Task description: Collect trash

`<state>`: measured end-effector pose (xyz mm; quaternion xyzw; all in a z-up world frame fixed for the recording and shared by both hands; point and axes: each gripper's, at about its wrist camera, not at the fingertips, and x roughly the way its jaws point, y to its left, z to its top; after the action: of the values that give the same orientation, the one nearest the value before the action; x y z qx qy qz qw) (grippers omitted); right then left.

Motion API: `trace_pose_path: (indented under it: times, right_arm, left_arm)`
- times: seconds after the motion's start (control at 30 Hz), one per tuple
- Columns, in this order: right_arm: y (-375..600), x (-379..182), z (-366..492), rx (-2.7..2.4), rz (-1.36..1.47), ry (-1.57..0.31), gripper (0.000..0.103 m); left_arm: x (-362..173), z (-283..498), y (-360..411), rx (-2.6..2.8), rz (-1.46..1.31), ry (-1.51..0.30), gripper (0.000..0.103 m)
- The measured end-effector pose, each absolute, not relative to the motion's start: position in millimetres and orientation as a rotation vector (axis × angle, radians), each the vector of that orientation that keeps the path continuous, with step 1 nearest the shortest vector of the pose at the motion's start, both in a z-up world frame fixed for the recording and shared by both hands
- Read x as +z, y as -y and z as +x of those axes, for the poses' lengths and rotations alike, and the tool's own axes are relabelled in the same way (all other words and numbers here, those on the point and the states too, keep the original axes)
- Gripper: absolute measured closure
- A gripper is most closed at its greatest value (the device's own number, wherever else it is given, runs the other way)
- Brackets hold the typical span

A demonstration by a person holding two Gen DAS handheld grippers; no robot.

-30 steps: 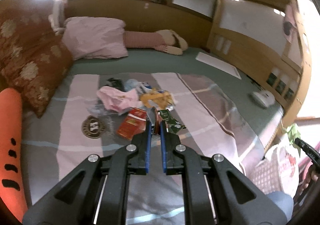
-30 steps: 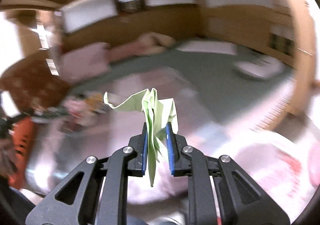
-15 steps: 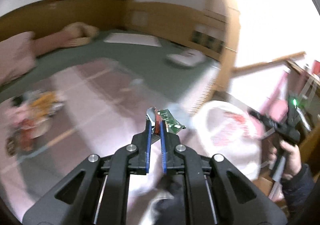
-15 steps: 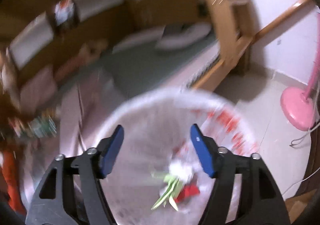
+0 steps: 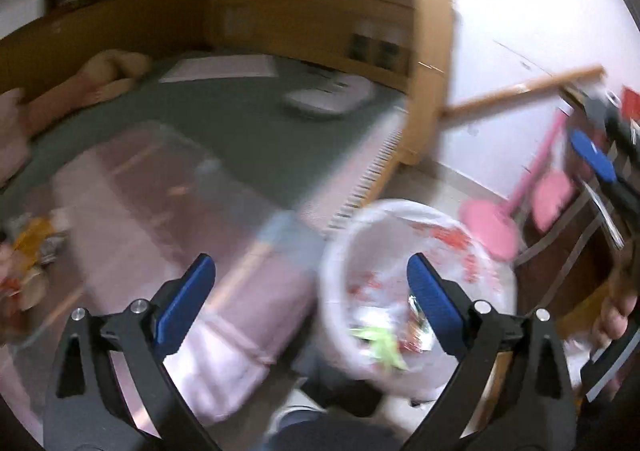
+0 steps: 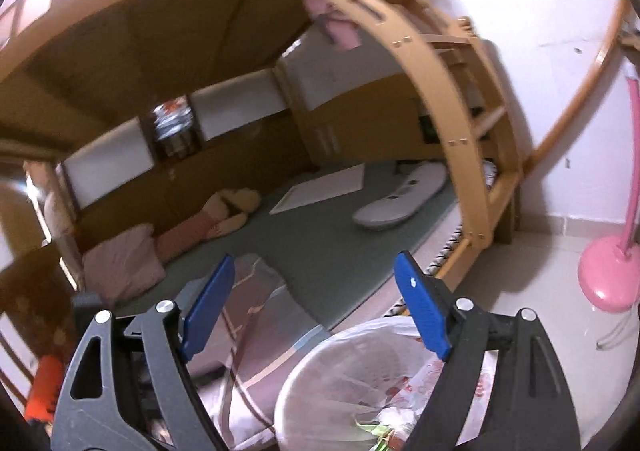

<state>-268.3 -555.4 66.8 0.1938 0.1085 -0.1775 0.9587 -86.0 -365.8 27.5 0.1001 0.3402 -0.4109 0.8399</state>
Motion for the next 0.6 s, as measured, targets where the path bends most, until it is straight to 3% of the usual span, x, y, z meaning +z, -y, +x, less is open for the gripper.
trace_pose_path:
  times: [0.37,0.6]
  right_arm:
    - [400,82,-103,-0.006,0.194,-0.367,0.019]
    - [269,65,8,0.192,0.077,-0.467,0.019]
  left_arm:
    - [70,18,110,-0.31,0.012,-0.595,0.004]
    - [23,41,16,-0.101,-0.019,-0.601,0.004]
